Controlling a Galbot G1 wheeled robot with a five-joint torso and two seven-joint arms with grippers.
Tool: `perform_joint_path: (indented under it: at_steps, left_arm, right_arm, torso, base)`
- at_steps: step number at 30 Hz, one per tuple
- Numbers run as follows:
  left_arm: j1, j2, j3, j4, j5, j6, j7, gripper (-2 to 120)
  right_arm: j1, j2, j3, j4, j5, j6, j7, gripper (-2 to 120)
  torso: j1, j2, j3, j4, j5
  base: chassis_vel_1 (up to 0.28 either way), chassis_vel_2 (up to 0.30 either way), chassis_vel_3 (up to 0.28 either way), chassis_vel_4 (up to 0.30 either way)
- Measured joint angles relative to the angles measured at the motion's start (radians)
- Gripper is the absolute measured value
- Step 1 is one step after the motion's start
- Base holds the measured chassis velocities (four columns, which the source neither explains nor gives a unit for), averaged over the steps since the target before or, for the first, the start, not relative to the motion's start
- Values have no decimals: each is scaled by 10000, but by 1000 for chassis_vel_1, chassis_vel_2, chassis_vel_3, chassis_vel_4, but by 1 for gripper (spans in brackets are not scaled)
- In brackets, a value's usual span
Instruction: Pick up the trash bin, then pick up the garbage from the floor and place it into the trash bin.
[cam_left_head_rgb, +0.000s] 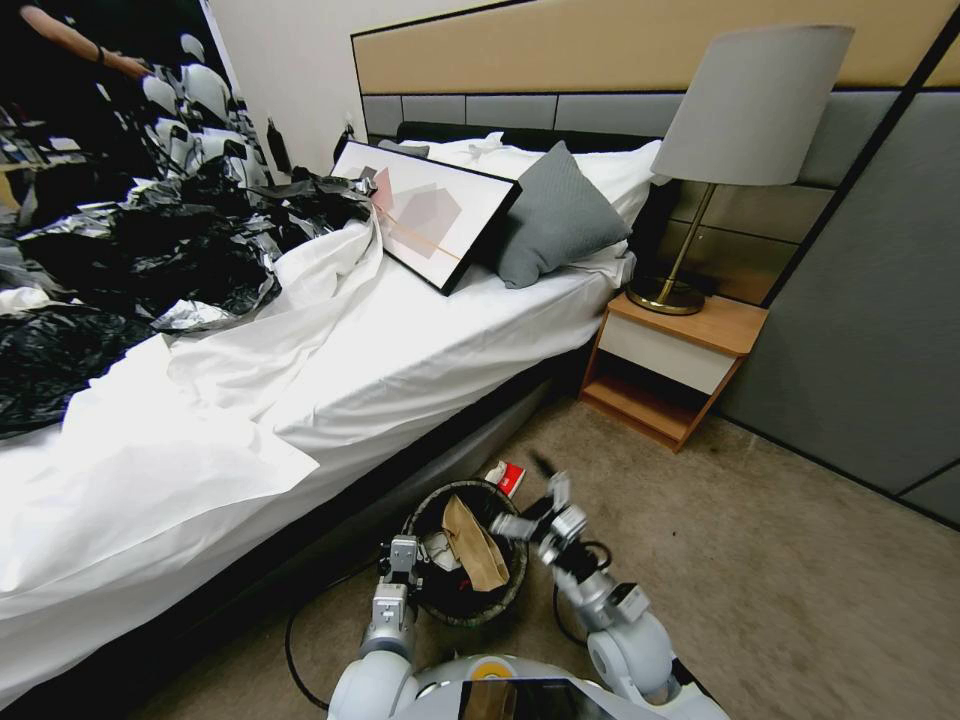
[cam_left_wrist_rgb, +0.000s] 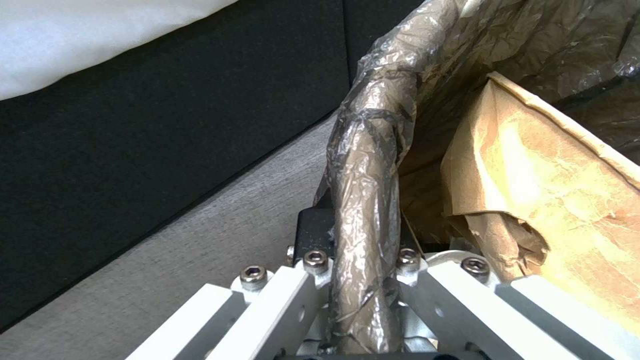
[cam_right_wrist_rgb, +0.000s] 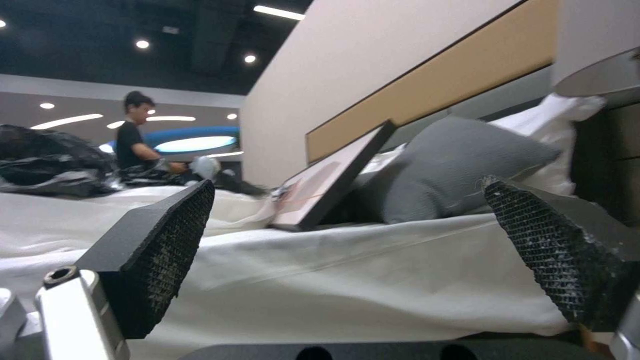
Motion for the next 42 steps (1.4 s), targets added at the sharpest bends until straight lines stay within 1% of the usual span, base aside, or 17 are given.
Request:
perform_joint_path:
  at_steps: [3,11,22,42]
  left_arm:
    - [60,44,-16,-47,-3,-5,0,1]
    - [105,89,-66,-153,-2,-6,-1,1]
    - [86,62,-168,-227,-70,-8,-12,1]
    - [18,8,-153,-210,-147,-11,-27,1]
  right_arm:
    - [-222,208,423,-325,-36,436,108,100]
    - [-497,330,623,-948,-36,786,68,100]
    - [-381,369,627,-1353,-36,848,-62,100]
    - [-262,336,714,-1360,110,730,-91,100]
  torso:
    - [0,0,0,1,2]
    - [0,0,1,1,1]
    - [0,0,1,1,1]
    - [0,0,0,0,1]
  base:
    - [0,0,0,0]
    - [0,0,0,0]
    - [0,0,0,0]
    - [0,0,0,0]
